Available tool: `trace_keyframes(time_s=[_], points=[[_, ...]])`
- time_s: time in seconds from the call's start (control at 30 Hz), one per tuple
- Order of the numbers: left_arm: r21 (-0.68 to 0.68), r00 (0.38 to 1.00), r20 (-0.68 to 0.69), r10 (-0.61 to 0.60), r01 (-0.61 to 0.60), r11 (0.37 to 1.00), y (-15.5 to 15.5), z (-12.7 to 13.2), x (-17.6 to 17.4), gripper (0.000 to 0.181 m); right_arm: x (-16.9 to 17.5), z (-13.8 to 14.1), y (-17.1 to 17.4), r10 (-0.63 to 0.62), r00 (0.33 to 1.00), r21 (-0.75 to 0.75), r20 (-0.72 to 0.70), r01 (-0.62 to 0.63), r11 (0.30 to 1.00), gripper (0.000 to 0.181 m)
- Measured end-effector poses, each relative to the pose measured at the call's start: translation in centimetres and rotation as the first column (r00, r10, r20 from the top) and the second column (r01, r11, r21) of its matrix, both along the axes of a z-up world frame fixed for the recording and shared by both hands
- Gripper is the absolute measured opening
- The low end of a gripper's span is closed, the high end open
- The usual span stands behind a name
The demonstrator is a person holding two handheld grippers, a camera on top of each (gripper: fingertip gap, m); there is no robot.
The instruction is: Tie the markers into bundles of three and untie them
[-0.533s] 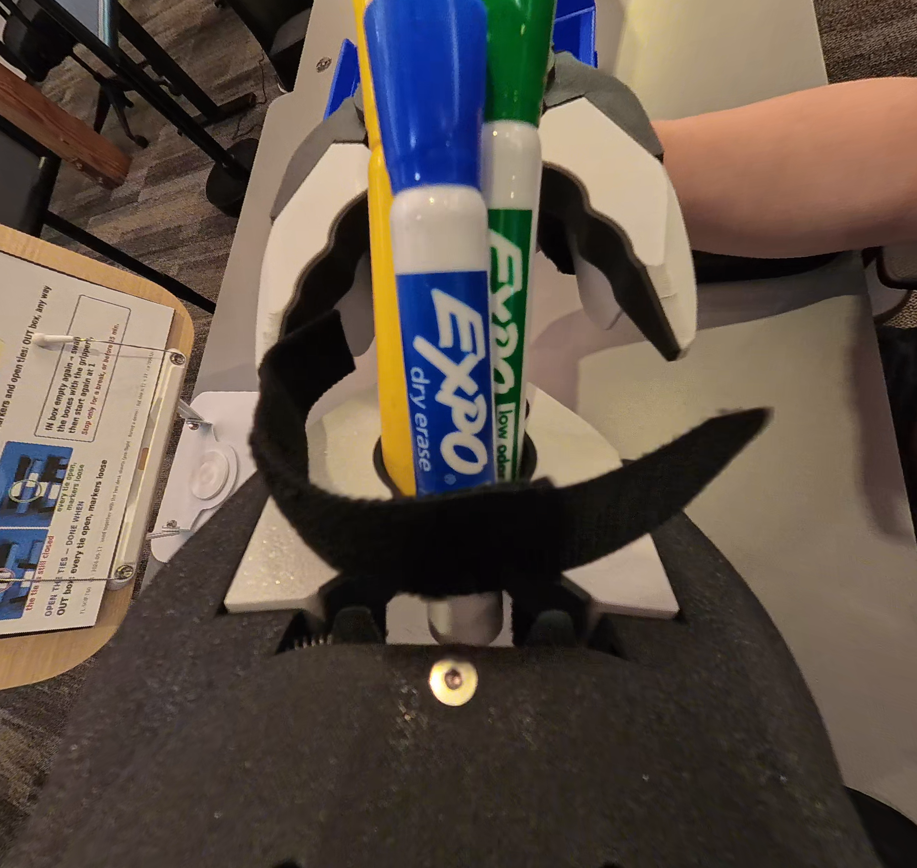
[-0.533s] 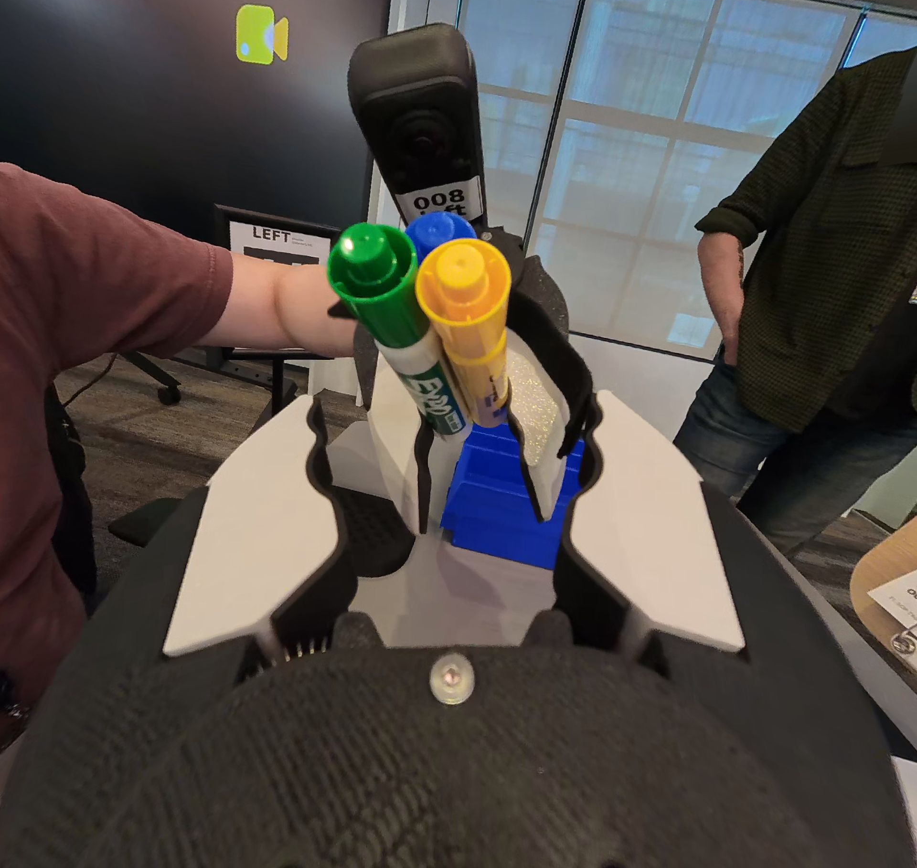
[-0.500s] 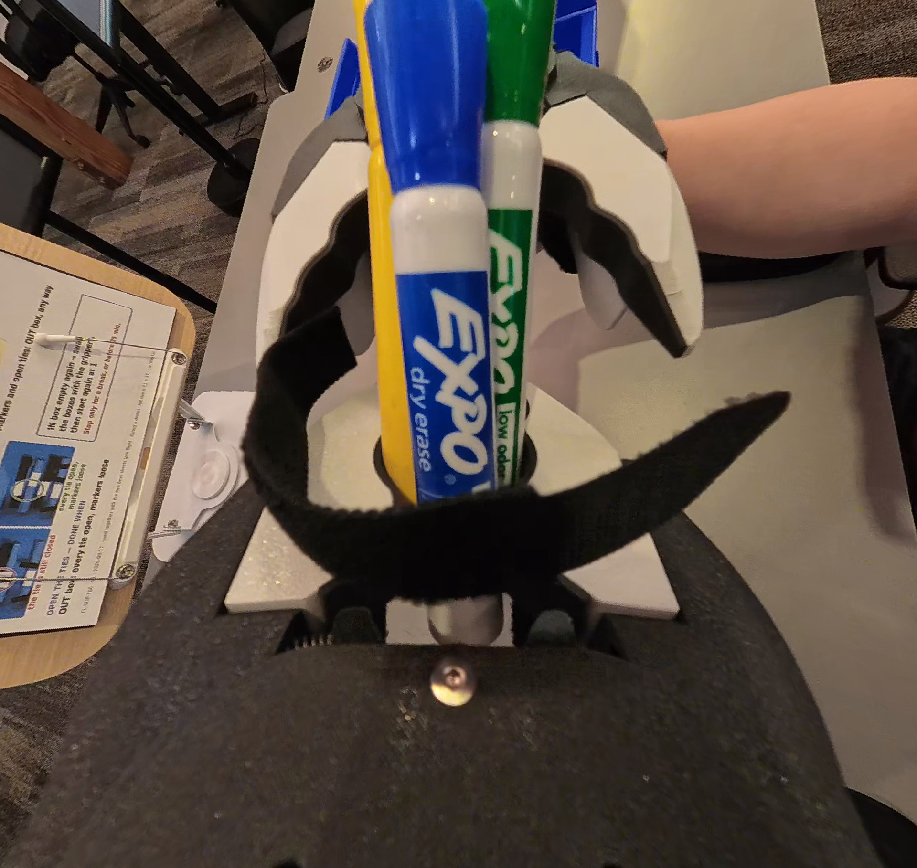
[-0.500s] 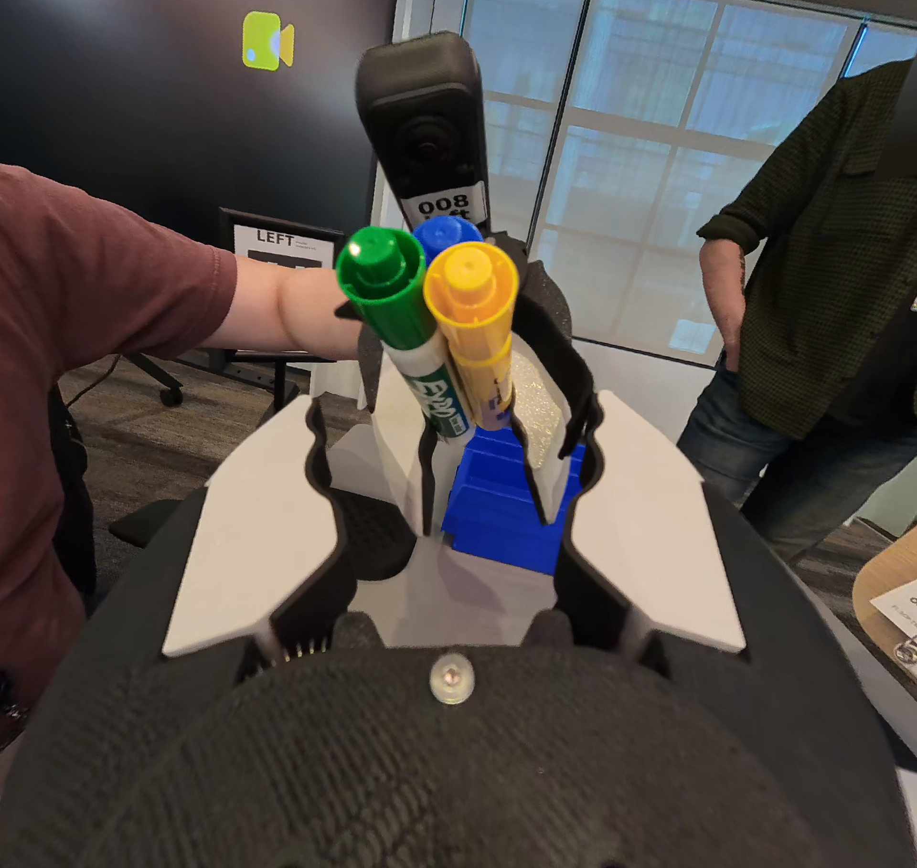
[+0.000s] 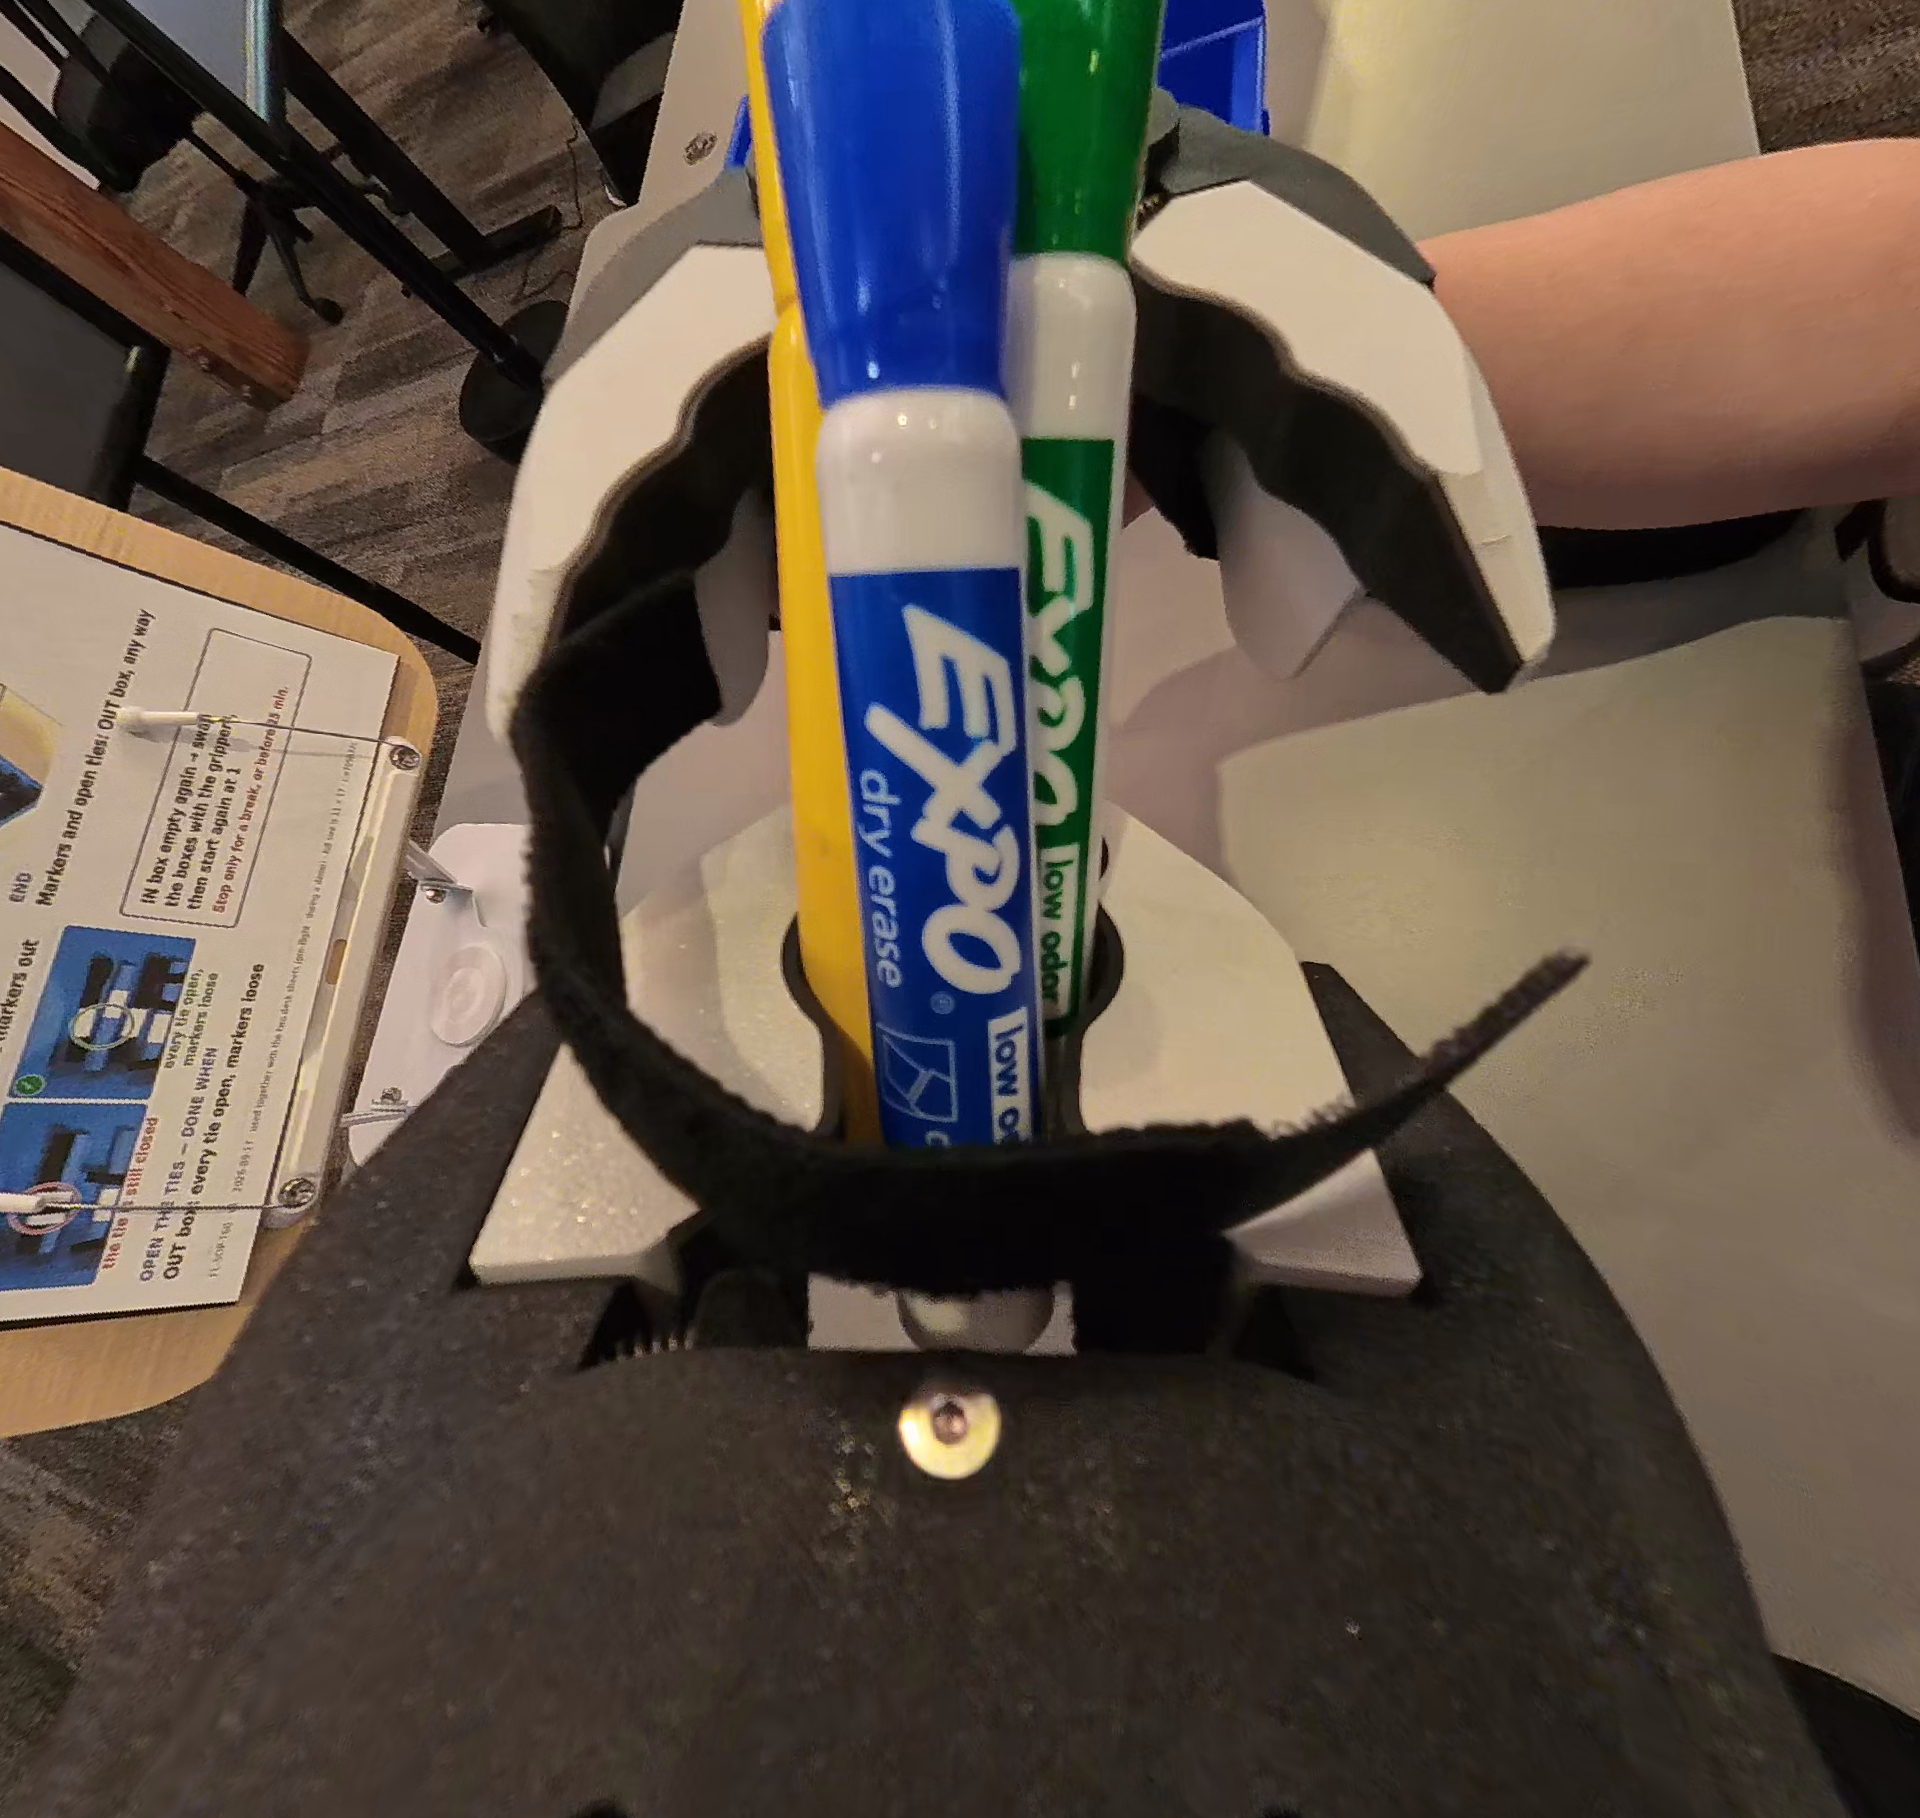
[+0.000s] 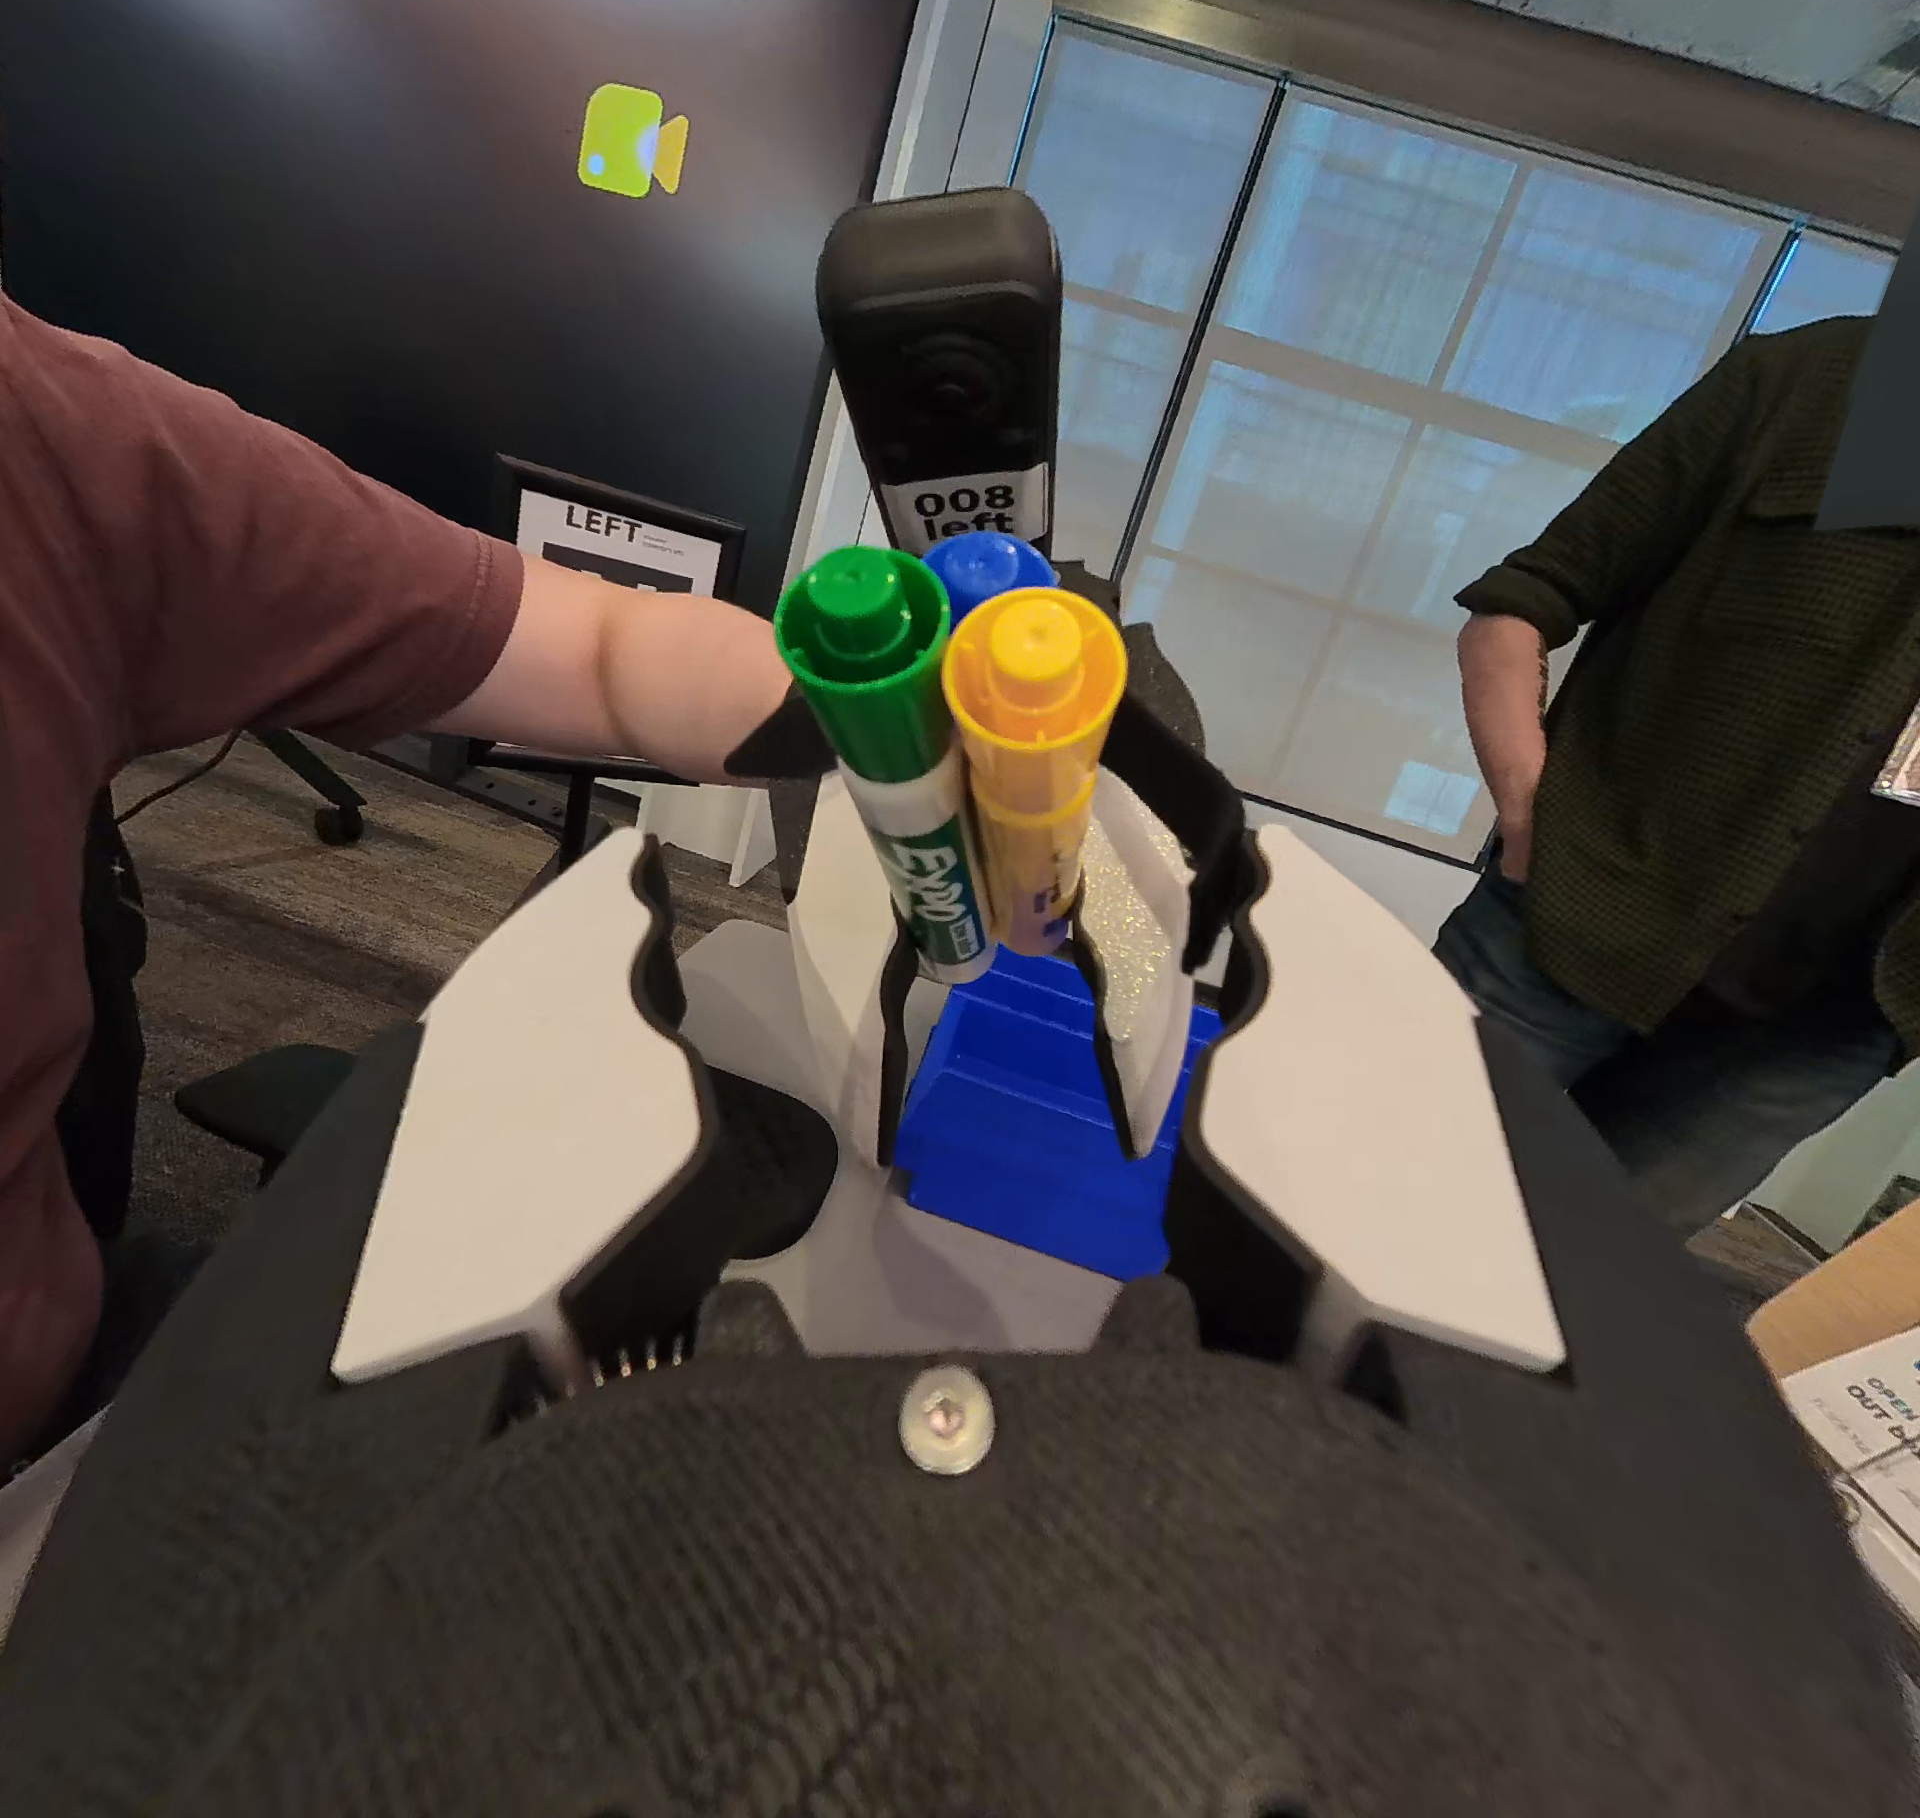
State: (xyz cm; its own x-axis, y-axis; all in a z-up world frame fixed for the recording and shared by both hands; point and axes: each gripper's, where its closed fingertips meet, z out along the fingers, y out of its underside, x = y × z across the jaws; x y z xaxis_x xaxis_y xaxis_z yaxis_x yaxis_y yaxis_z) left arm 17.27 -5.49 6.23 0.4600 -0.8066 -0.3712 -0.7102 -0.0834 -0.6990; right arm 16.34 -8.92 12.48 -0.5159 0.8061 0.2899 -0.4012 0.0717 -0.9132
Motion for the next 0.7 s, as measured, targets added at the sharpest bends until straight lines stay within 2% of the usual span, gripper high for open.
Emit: trace_keyframes(time_s=[0.17, 0.27, 0.33, 0.57, 0.7], points=[[0.007, 1.0, 0.004, 0.002, -0.002, 1.0, 0.0, 0.1, 0.0, 0.098, -0.1, 0.4, 0.4, -0.013, 1.0, -0.015, -0.008, 0.013, 1.0, 0.108], [0.008, 1.0, 0.007, 0.002, -0.002, 1.0, 0.0, 0.2, 0.0, 0.108, 0.0, 0.2, 0.0, 0.007, 1.0, 0.005, -0.012, -0.007, 1.0, 0.104], [0.01, 1.0, 0.005, 0.004, -0.004, 1.0, 0.1, 0.2, 0.0, 0.043, 0.2, 0.0, -0.4, 0.032, 0.999, 0.031, -0.016, -0.032, 0.999, 0.099], [-0.003, 1.0, -0.005, -0.004, 0.004, 1.0, -0.2, -0.3, 0.0, 0.043, 1.1, -0.5, -0.8, 0.121, 0.992, 0.093, -0.03, -0.117, 0.989, 0.087], [-0.005, 1.0, -0.008, -0.006, 0.006, 1.0, -0.2, -0.4, 0.0, 0.043, 0.5, -0.5, -0.4, 0.094, 0.995, 0.1, -0.019, -0.091, 0.991, 0.103]])
